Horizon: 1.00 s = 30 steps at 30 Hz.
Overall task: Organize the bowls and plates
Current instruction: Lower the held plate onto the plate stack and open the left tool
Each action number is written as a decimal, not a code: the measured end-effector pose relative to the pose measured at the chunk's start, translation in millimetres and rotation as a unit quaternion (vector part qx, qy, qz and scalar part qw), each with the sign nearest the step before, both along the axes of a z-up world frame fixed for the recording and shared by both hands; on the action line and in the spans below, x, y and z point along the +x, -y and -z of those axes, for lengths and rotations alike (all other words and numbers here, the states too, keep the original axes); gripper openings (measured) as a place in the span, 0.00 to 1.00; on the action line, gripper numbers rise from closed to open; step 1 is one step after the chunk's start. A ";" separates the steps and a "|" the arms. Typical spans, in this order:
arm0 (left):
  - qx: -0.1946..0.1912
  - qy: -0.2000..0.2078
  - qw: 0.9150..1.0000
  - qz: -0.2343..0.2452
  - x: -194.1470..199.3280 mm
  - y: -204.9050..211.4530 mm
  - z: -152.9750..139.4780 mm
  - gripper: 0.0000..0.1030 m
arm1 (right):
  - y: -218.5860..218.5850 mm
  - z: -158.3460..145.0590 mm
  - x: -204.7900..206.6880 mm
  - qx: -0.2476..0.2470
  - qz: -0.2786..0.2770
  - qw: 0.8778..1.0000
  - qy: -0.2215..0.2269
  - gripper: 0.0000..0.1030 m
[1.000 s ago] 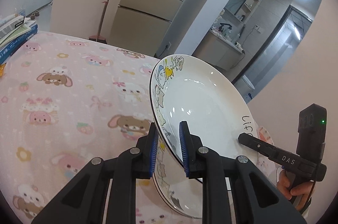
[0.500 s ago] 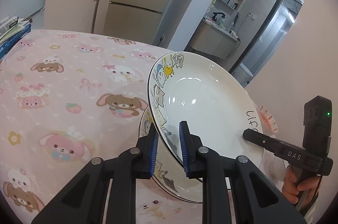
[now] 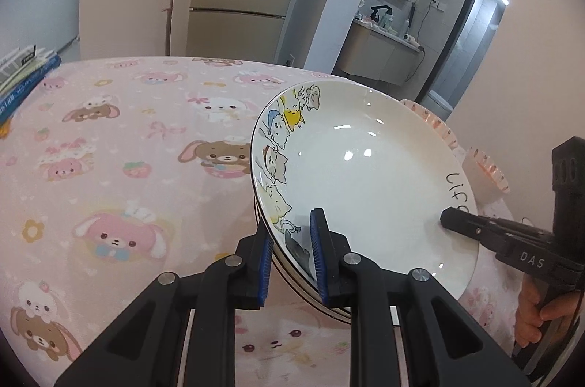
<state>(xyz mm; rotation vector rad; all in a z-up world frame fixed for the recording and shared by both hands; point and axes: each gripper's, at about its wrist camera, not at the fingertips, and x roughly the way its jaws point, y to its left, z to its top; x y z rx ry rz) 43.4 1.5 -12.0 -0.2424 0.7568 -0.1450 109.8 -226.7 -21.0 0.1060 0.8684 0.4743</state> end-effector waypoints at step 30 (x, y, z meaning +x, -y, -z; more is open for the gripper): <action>0.033 -0.005 0.999 0.025 5.3 37.9 2.5 0.23 | 30.0 6.0 -7.0 0.006 0.045 0.999 0.004 0.18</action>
